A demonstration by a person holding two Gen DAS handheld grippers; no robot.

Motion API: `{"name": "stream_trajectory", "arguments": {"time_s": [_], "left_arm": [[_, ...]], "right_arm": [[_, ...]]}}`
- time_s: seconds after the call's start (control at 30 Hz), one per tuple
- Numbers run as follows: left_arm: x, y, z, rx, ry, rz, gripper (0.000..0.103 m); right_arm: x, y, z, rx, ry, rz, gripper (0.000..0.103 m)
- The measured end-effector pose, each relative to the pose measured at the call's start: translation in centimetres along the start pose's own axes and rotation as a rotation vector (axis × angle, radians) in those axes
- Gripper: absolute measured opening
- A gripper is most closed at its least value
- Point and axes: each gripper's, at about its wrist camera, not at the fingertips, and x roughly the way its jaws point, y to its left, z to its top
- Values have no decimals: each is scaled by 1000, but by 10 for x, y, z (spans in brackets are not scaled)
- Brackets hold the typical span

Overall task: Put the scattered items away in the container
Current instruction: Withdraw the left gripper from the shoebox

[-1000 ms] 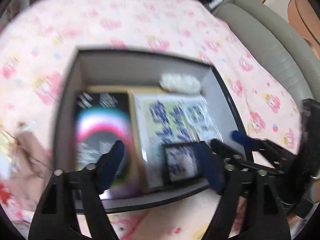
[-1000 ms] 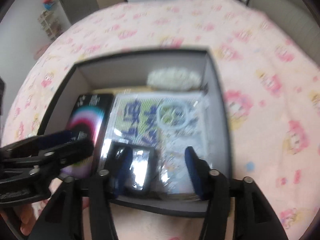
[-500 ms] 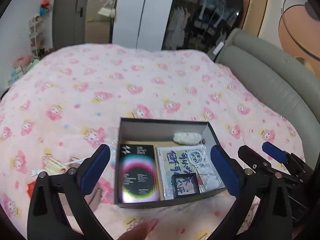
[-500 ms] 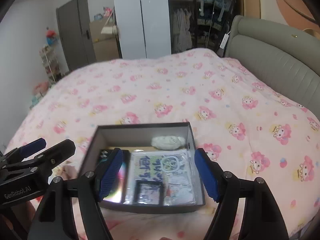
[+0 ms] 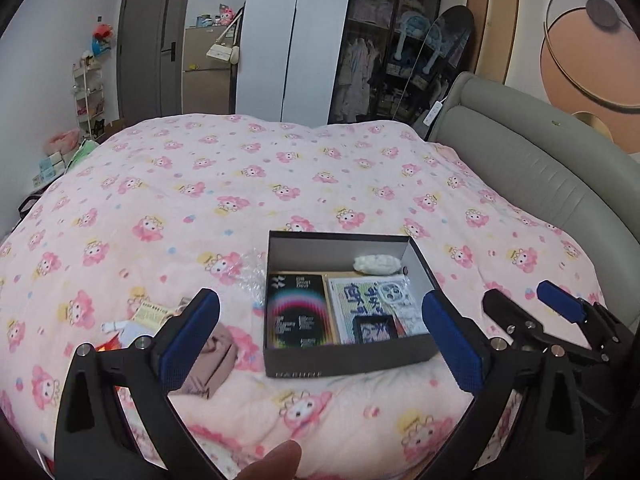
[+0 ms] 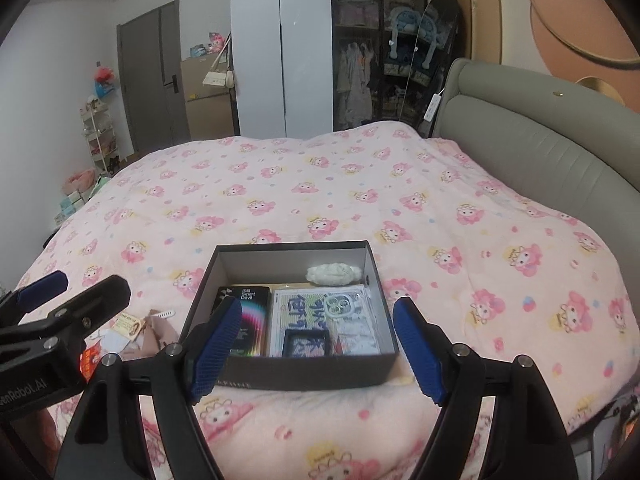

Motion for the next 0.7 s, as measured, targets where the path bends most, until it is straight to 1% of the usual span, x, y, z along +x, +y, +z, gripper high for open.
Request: {"name": "stream_trajectory", "arguments": {"time_s": [0.13, 0.3, 0.43, 0.6, 0.7], "left_arm": [[-19, 2, -17, 2, -5, -1, 102], [-26, 1, -34, 15, 8, 18, 102], [-30, 2, -38, 10, 12, 13, 102], [-39, -1, -40, 30, -2, 31, 102], [-40, -1, -40, 24, 2, 24, 102]], "right_arm": [[-22, -3, -14, 16, -10, -6, 76], [-33, -2, -29, -3, -4, -12, 77], [-35, 0, -33, -9, 1, -6, 77], [-39, 4, -38, -9, 1, 6, 77], [-38, 6, -39, -14, 5, 17, 77]]}}
